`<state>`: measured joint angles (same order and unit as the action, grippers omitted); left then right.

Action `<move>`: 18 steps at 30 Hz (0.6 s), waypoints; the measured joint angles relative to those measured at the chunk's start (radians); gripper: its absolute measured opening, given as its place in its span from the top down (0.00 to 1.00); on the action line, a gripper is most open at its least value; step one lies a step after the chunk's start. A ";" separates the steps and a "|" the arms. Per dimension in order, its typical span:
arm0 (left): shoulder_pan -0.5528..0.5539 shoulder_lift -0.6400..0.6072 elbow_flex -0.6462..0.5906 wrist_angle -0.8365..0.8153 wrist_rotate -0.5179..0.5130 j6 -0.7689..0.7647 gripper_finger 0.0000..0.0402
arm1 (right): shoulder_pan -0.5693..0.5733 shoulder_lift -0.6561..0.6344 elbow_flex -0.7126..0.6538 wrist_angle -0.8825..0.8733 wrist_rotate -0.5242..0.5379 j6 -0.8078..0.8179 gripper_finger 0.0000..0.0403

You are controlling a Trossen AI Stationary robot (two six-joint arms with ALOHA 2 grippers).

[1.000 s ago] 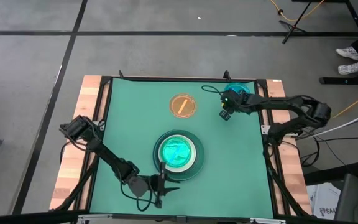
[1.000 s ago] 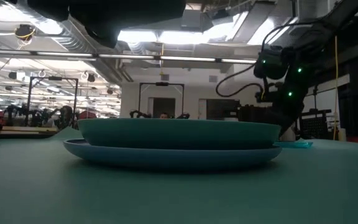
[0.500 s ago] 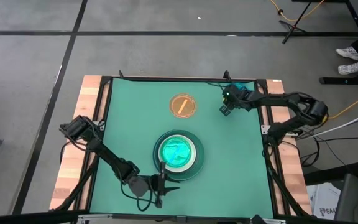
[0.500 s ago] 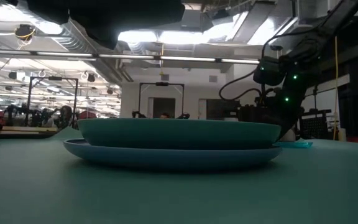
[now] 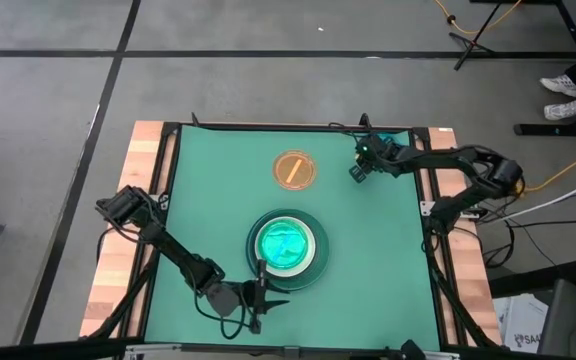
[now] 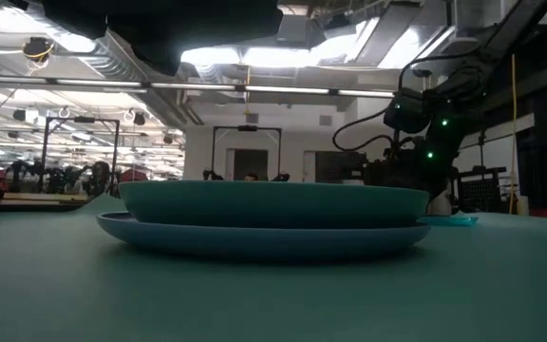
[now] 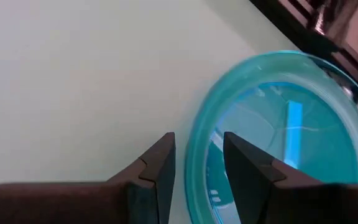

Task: Stack plastic plates
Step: Stack the light blue plate on top of the light blue plate

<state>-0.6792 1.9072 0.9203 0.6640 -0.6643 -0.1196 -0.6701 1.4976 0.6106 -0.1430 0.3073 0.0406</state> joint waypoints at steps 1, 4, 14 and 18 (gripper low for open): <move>0.000 0.000 0.000 0.000 0.000 0.000 0.78 | 0.000 0.012 0.000 0.017 0.000 0.000 0.69; 0.000 0.000 0.000 0.000 0.000 0.000 0.78 | 0.000 0.047 0.000 0.051 0.000 -0.001 0.69; 0.000 0.000 0.000 -0.004 0.000 0.000 0.78 | 0.001 0.086 0.002 0.081 0.048 -0.046 0.71; 0.000 0.000 0.000 -0.005 0.000 -0.001 0.78 | 0.001 0.087 0.002 0.081 0.041 -0.064 0.81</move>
<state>-0.6792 1.9072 0.9203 0.6594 -0.6643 -0.1204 -0.6689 1.5841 0.6121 -0.0616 0.3483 -0.0235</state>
